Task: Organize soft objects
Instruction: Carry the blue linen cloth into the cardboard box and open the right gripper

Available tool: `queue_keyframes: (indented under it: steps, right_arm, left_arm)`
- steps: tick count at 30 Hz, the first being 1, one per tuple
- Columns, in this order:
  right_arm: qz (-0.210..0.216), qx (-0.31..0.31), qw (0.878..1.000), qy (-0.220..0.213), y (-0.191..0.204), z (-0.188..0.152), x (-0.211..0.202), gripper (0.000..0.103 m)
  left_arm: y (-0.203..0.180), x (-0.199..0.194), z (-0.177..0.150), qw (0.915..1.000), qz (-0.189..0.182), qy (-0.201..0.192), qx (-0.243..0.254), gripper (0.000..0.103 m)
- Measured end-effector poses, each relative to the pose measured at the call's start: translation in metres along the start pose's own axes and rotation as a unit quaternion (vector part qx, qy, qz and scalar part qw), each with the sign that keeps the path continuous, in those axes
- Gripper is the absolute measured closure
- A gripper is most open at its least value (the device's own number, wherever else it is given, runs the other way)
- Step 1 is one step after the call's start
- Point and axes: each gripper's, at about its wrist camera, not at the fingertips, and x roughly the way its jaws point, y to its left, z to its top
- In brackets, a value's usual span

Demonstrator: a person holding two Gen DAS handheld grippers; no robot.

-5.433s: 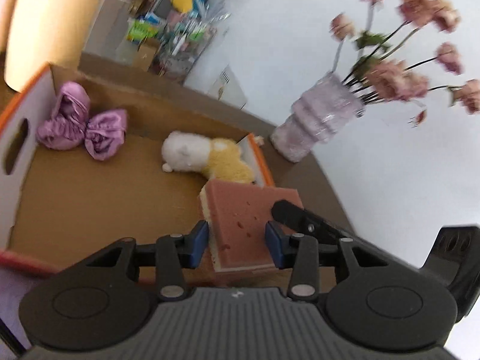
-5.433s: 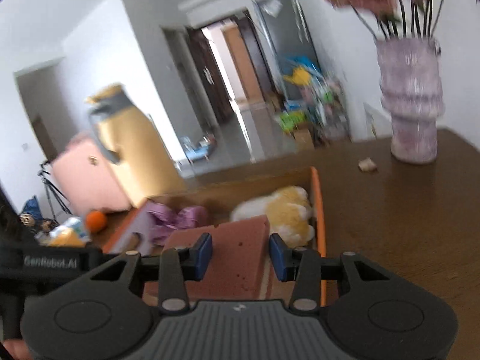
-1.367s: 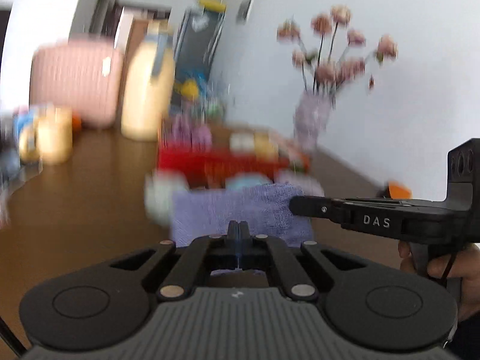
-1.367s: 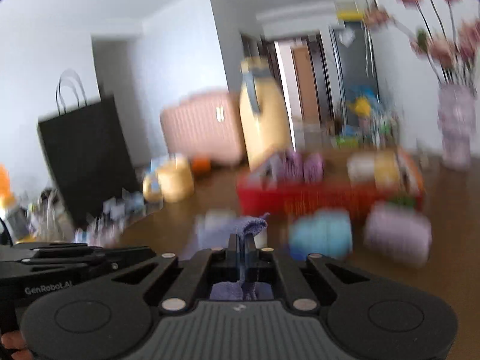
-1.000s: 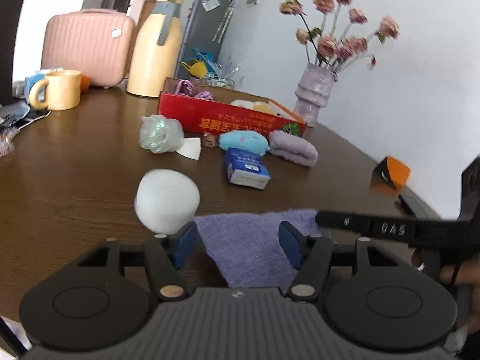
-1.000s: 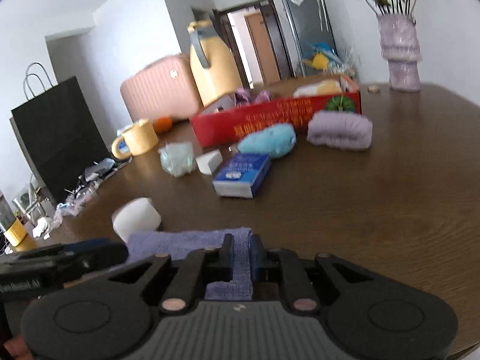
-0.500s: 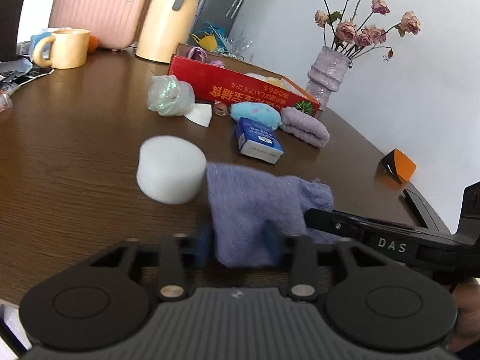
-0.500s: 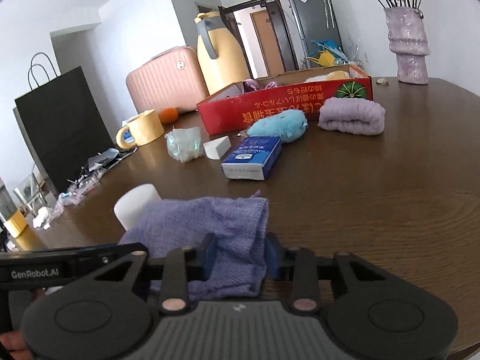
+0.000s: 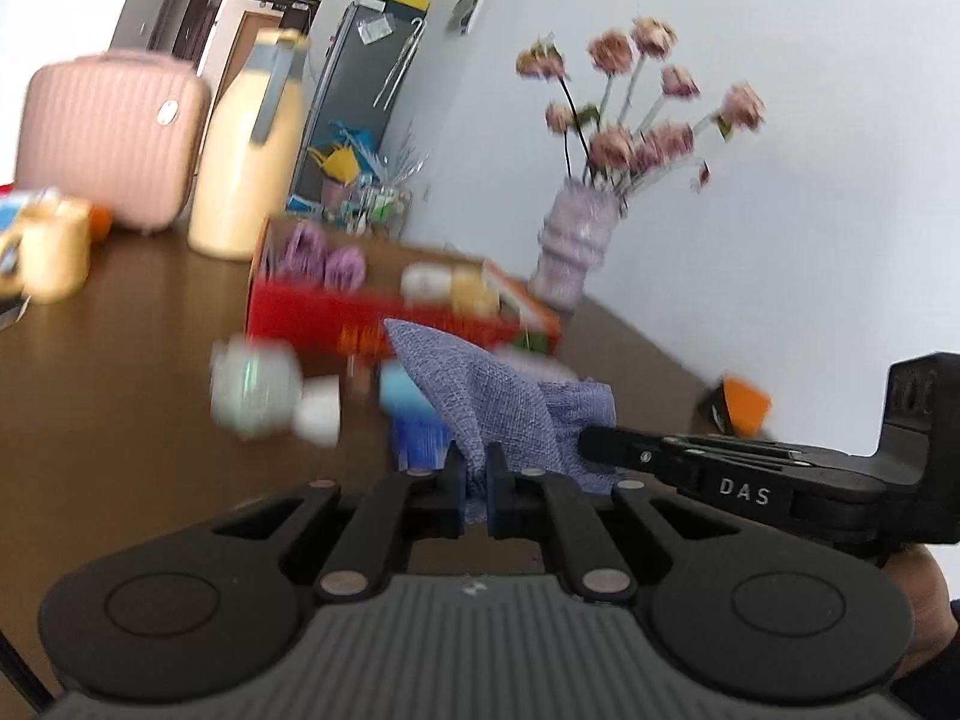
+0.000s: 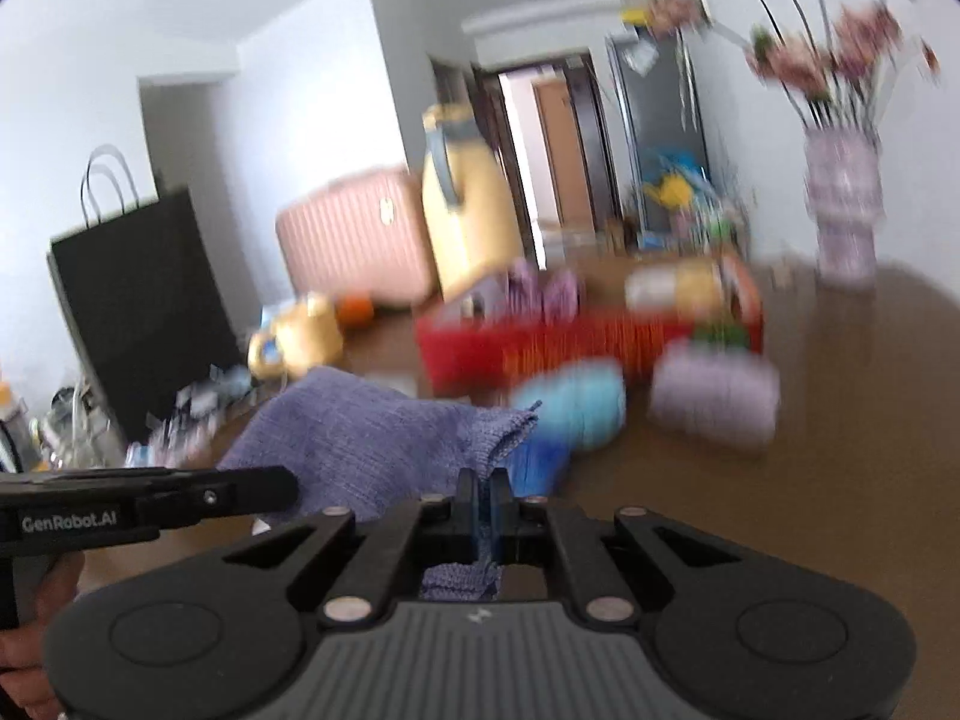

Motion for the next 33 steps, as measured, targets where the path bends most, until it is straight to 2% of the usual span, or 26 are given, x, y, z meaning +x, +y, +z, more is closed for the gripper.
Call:
queue_keyframes:
  steps: [2, 5, 7, 9, 13, 17, 20, 21, 23, 24, 29, 31, 33]
  right_arm:
    - [0.000, -0.015, 1.000, -0.017, -0.008, 0.038, 0.020, 0.099]
    - [0.011, -0.014, 1.000, -0.012, -0.023, 0.093, 0.071, 0.099]
    - [0.004, -0.008, 1.000, 0.011, -0.034, 0.122, 0.119, 0.099]
    - [-0.006, 0.008, 0.999, 0.039, -0.048, 0.140, 0.169, 0.099]
    - [-0.023, 0.028, 0.993, 0.110, -0.065, 0.148, 0.252, 0.099]
    - [-0.028, 0.028, 0.983, 0.178, -0.072, 0.135, 0.302, 0.096]
    - [-0.021, 0.020, 0.980, 0.197, -0.070, 0.122, 0.310, 0.087]
    - [-0.019, 0.016, 0.980, 0.200, -0.069, 0.120, 0.311, 0.084]
    - [-0.014, 0.017, 0.981, 0.194, -0.068, 0.121, 0.307, 0.069]
    - [-0.020, 0.019, 0.982, 0.188, -0.068, 0.125, 0.301, 0.068]
    - [-0.042, 0.008, 0.990, 0.133, -0.070, 0.161, 0.247, 0.053]
    - [-0.049, 0.003, 0.993, 0.109, -0.072, 0.175, 0.218, 0.050]
    - [-0.057, -0.005, 0.995, 0.085, -0.071, 0.187, 0.186, 0.046]
  left_arm:
    - [0.010, 0.027, 0.037, 1.0000, 0.007, -0.001, -0.006, 0.096]
    - [0.032, 0.081, 0.087, 0.9995, 0.025, 0.013, -0.014, 0.096]
    - [0.047, 0.120, 0.112, 0.9986, 0.049, 0.019, 0.005, 0.096]
    - [0.065, 0.161, 0.130, 0.9954, 0.090, 0.034, 0.003, 0.096]
    - [0.091, 0.222, 0.139, 0.9869, 0.134, 0.090, 0.006, 0.096]
    - [0.103, 0.243, 0.122, 0.9789, 0.164, 0.114, 0.043, 0.091]
    - [0.111, 0.239, 0.117, 0.9784, 0.165, 0.118, 0.040, 0.074]
    - [0.112, 0.235, 0.119, 0.9784, 0.169, 0.112, 0.040, 0.073]
    - [0.107, 0.228, 0.124, 0.9787, 0.171, 0.104, 0.045, 0.073]
    - [0.106, 0.221, 0.129, 0.9791, 0.171, 0.100, 0.047, 0.072]
    - [0.089, 0.175, 0.155, 0.9801, 0.183, 0.055, 0.053, 0.065]
    - [0.080, 0.151, 0.167, 0.9804, 0.187, 0.034, 0.052, 0.063]
    - [0.069, 0.127, 0.175, 0.9805, 0.189, 0.013, 0.053, 0.056]
